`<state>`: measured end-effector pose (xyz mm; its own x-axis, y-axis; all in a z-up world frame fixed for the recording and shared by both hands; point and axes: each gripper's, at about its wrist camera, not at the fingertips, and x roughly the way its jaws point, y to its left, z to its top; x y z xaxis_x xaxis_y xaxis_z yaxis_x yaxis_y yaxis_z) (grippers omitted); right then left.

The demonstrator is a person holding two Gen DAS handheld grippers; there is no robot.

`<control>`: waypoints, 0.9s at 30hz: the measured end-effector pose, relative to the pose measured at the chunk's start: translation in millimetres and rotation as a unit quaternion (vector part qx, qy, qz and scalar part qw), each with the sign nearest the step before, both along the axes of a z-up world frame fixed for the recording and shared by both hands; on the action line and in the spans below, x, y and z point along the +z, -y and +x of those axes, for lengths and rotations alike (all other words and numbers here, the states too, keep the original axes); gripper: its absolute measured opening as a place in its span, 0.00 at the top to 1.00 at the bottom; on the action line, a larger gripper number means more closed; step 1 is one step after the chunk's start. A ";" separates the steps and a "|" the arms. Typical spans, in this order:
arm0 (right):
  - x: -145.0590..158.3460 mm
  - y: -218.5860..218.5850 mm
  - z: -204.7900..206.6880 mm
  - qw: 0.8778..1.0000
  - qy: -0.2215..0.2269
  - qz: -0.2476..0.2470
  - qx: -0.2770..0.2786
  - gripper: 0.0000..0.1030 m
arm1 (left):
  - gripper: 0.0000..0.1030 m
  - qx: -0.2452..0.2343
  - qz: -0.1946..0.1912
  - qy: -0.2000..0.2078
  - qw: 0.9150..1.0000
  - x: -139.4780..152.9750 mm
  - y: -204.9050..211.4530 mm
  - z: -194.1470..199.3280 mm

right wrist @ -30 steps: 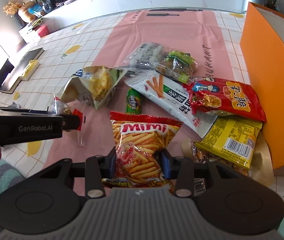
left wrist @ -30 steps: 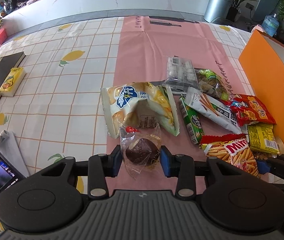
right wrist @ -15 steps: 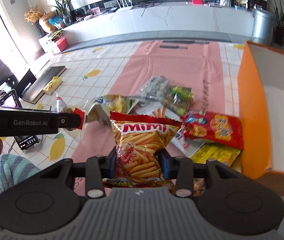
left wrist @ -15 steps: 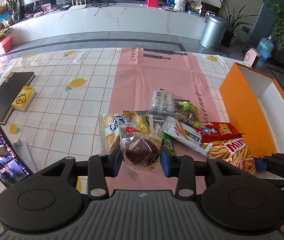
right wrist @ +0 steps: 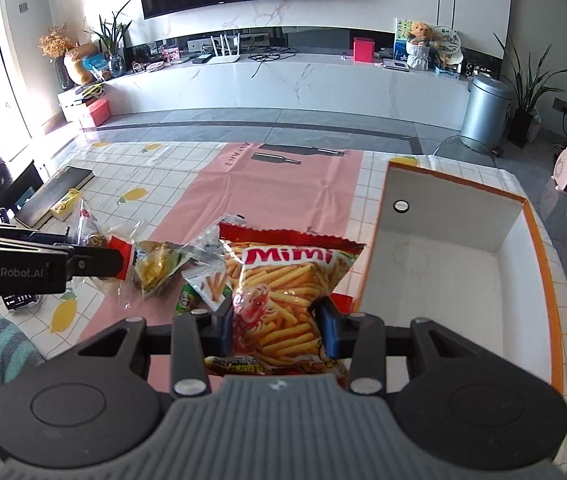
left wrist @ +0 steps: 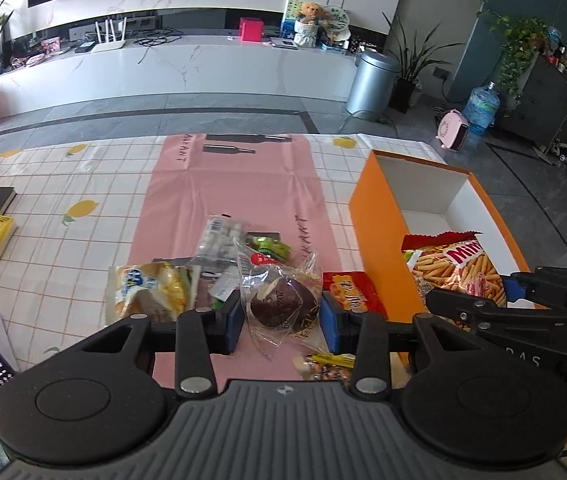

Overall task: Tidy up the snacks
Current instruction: 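Carry the pastry and Mimi bag into the orange box and release both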

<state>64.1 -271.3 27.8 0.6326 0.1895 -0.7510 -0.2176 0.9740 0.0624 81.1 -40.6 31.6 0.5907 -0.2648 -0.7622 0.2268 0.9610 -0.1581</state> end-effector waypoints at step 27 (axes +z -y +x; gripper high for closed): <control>-32.4 140.5 68.0 0.985 -0.146 -0.088 0.021 0.63 | 0.57 -0.258 0.024 -0.065 0.964 -27.4 188.9 54.4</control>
<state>132.1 -411.8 -4.6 0.3789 0.0619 -0.9234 -0.2549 0.9662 -0.0398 135.5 -229.5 4.3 0.2881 -0.4598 -0.8400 0.6569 0.7332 -0.1760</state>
